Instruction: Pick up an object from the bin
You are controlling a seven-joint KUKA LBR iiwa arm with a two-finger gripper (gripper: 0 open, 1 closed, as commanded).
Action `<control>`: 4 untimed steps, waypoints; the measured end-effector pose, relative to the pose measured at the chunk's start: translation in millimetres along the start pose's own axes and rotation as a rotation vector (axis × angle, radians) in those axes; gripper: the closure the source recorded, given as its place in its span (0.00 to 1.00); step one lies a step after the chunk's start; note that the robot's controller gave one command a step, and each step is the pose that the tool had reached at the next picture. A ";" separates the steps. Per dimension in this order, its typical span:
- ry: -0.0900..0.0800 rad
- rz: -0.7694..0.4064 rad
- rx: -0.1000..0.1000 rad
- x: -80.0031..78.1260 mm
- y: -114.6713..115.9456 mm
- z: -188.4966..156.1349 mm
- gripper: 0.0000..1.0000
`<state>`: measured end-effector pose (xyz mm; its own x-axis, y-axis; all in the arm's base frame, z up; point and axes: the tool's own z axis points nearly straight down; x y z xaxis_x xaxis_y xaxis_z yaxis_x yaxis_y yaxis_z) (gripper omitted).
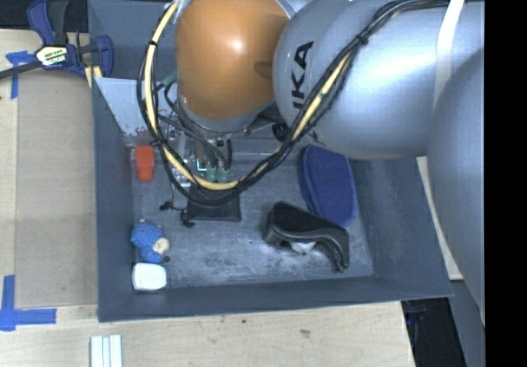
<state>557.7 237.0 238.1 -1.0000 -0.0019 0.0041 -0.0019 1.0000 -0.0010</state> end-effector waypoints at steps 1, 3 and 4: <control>0.001 0.050 0.001 -30.0 -7.1 119.4 0.00; -0.001 0.344 -0.001 -22.0 -102.9 165.0 0.00; -0.006 0.345 -0.002 -23.6 -103.0 162.9 1.00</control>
Offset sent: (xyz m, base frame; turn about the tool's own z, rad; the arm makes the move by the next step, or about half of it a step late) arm 0.0302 -0.0062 -0.1145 0.0520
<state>580.8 133.8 75.2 -0.9419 0.3359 -0.0018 0.3359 0.9419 0.0010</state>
